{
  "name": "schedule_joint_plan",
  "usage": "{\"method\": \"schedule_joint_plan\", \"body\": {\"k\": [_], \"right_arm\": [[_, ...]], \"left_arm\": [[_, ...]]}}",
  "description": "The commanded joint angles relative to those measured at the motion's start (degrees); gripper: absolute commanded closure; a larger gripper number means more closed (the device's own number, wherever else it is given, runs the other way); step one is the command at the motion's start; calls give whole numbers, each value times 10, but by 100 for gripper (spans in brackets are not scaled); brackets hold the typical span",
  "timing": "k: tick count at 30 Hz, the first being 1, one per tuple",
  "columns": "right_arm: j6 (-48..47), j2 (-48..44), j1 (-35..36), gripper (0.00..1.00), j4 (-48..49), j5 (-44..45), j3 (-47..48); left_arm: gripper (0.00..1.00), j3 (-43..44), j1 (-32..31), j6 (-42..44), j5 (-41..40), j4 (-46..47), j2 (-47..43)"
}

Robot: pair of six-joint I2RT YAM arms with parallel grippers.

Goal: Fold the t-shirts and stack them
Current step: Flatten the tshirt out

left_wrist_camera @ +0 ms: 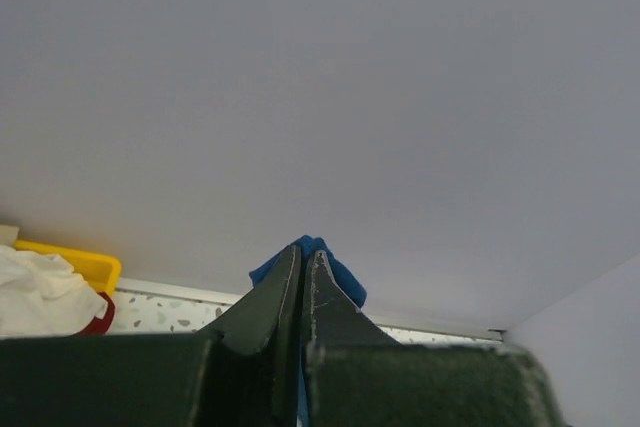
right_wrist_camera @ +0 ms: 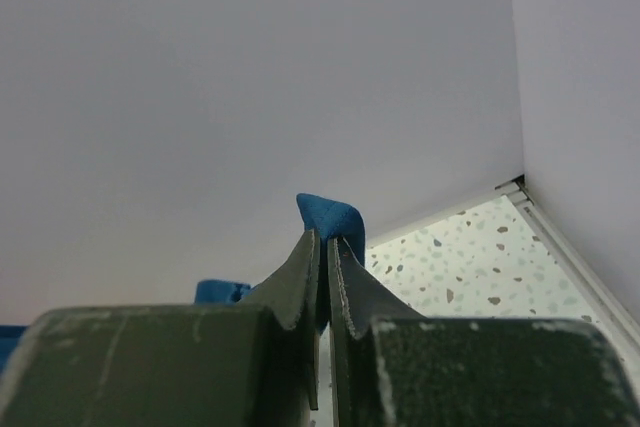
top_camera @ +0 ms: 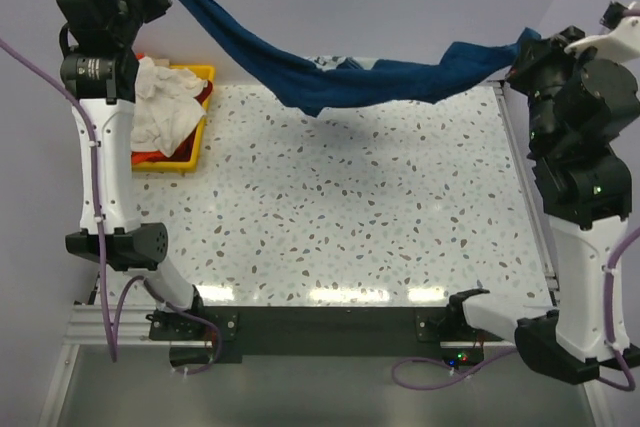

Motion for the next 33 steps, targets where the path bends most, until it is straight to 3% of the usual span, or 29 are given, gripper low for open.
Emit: {"method": "schedule_joint_plan", "body": {"k": [1,3,7,12,13,16,19,27,33], "right_arm": [[24,-11,-2,100,8,-5,-85],[37,-10,-2,100,7,-12,-130],[94,-16,-4,100,45,-46,-313],[154,-4,-4,100,86,-134,-477],[169,-6,-4,100,96,-171,-536],[188,-38,-4,100,131,-209,-641],[192,-86,-4,100,128,-225,-699],[195,-170,-4,99,72,-252,-738],[190,-157,-4,98,85,-270,-731]], "left_arm": [[100,-18,4,-18,48,26,8],[100,-40,4,-30,75,25,29],[100,-181,-12,-42,85,46,72],[73,-375,-56,-66,27,101,56],[60,-440,-62,-80,20,120,37],[41,-547,-82,-93,-30,139,-27],[33,-642,-108,-110,-134,114,-110],[30,-868,-148,-254,-256,-29,-336],[35,-946,-266,-414,-279,-143,-398]]}}
